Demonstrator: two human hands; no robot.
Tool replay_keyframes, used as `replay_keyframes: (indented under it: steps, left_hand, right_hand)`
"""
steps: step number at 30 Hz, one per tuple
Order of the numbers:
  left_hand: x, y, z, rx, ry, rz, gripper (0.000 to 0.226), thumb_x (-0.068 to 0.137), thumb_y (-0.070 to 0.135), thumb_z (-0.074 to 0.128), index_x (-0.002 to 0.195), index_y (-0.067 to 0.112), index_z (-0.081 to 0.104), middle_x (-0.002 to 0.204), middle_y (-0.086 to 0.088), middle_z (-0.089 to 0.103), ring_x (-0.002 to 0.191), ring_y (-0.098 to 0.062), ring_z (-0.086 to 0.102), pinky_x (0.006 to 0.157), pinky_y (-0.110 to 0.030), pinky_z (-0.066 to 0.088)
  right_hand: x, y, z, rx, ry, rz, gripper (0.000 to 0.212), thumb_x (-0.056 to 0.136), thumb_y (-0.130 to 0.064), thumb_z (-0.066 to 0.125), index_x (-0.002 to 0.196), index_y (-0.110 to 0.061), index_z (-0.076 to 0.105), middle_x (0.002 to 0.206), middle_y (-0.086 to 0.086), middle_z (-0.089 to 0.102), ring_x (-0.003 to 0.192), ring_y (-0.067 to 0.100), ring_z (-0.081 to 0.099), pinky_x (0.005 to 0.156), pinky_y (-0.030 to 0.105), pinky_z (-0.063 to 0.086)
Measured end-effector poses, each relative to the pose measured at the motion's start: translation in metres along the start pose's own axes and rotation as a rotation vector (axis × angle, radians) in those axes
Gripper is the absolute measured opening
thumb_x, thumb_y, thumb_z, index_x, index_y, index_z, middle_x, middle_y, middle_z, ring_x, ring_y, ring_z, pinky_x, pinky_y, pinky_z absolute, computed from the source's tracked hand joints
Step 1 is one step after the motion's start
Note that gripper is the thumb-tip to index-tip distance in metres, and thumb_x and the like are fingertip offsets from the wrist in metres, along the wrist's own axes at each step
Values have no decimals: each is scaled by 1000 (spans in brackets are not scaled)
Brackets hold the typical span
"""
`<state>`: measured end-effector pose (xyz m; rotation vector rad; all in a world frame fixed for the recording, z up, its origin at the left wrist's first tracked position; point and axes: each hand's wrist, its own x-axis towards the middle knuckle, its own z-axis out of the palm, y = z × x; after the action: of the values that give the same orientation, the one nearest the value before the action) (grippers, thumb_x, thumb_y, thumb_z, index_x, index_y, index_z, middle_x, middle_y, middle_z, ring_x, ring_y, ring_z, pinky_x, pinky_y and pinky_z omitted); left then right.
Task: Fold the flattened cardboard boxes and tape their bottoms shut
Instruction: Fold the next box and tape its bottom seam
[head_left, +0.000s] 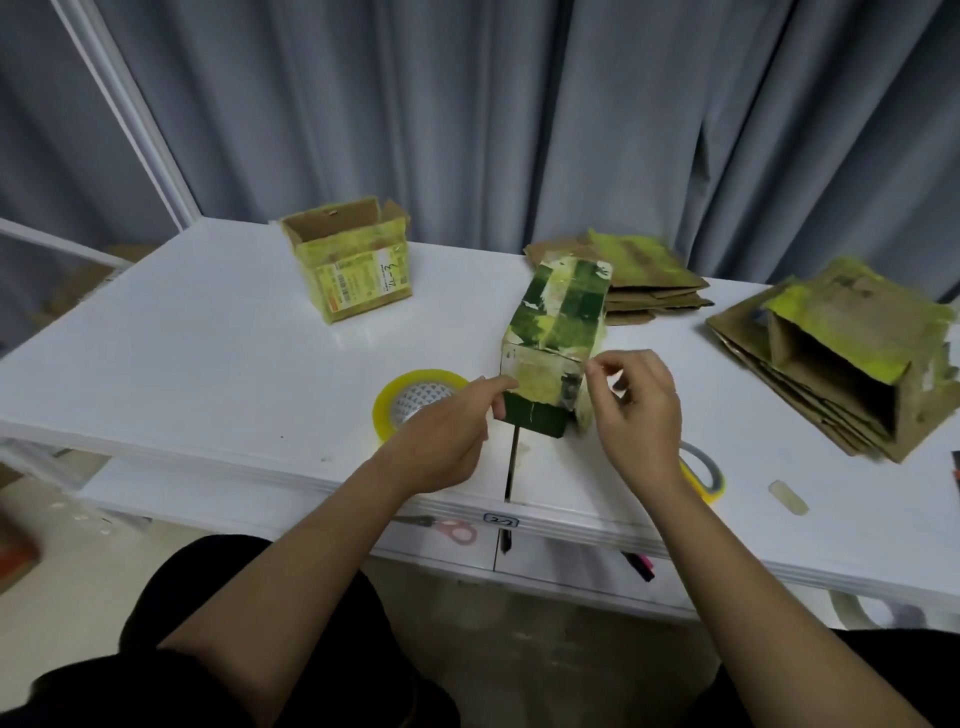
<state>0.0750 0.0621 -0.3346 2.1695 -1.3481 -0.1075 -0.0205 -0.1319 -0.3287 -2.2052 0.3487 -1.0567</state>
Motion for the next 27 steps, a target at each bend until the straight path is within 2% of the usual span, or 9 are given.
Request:
replay_keyframes:
  steps: [3, 6, 10, 13, 15, 18, 20, 24, 27]
  left_hand:
    - [2, 2, 0, 33, -52, 15, 66, 81, -8, 40, 142, 15, 32, 110, 7, 45, 83, -12, 57, 72, -25, 47]
    - [6, 0, -5, 20, -57, -62, 67, 84, -7, 40, 143, 19, 26, 110, 11, 43, 83, -9, 59, 72, -26, 47]
    - [8, 1, -11, 66, -84, -35, 64, 86, -4, 40, 143, 20, 24, 111, 12, 43, 84, -8, 61, 68, -27, 47]
    - [8, 0, -13, 97, -96, 14, 62, 85, -4, 41, 141, 17, 26, 110, 12, 42, 82, -9, 63, 68, -34, 50]
    - [8, -2, -13, 50, -71, -12, 61, 85, 0, 40, 140, 20, 25, 109, 14, 42, 81, -7, 64, 68, -39, 52]
    - [6, -2, -12, -62, 18, -54, 59, 82, 10, 34, 134, 34, 20, 105, 19, 41, 85, -4, 65, 70, -43, 53]
    - [5, -1, -11, -127, 80, -67, 58, 82, 8, 33, 129, 41, 21, 105, 20, 42, 89, -3, 66, 72, -43, 53]
    - [13, 5, -18, -158, 273, -152, 54, 87, -5, 36, 123, 33, 26, 101, 15, 46, 83, 9, 62, 69, -31, 51]
    - [27, 11, -21, -267, 474, -212, 48, 87, -8, 35, 118, 28, 36, 101, 6, 50, 96, 4, 57, 82, -27, 49]
  right_hand:
    - [7, 2, 2, -22, -104, -31, 35, 91, -21, 53, 125, -13, 56, 128, 2, 52, 120, 20, 44, 101, 31, 37]
    - [11, 4, 0, -43, -329, -9, 55, 89, -16, 53, 143, -15, 39, 146, 3, 42, 135, 19, 32, 112, 34, 26]
    - [10, 7, 0, -56, -369, 10, 62, 88, -8, 58, 145, -15, 35, 148, 1, 39, 136, 19, 34, 110, 30, 28]
    - [11, 8, 2, -52, -354, 24, 62, 87, -7, 58, 144, -17, 35, 147, -1, 40, 135, 18, 37, 109, 32, 34]
    - [12, 8, 3, -53, -345, 38, 62, 86, -6, 58, 143, -17, 36, 146, -1, 41, 133, 18, 39, 105, 27, 33]
    - [12, 7, 5, -58, -335, 36, 60, 86, -6, 58, 141, -16, 38, 145, -1, 41, 130, 17, 40, 97, 21, 31]
    - [12, 8, 4, -72, -336, 30, 59, 86, -7, 58, 140, -16, 38, 145, -2, 41, 129, 18, 41, 95, 20, 31]
    - [14, 11, 3, -122, -323, -23, 56, 89, -9, 57, 141, -15, 39, 144, 0, 43, 129, 18, 41, 100, 23, 32]
    - [14, 13, 2, -112, -309, -40, 53, 90, -7, 56, 140, -15, 41, 142, -1, 45, 129, 16, 41, 101, 20, 30]
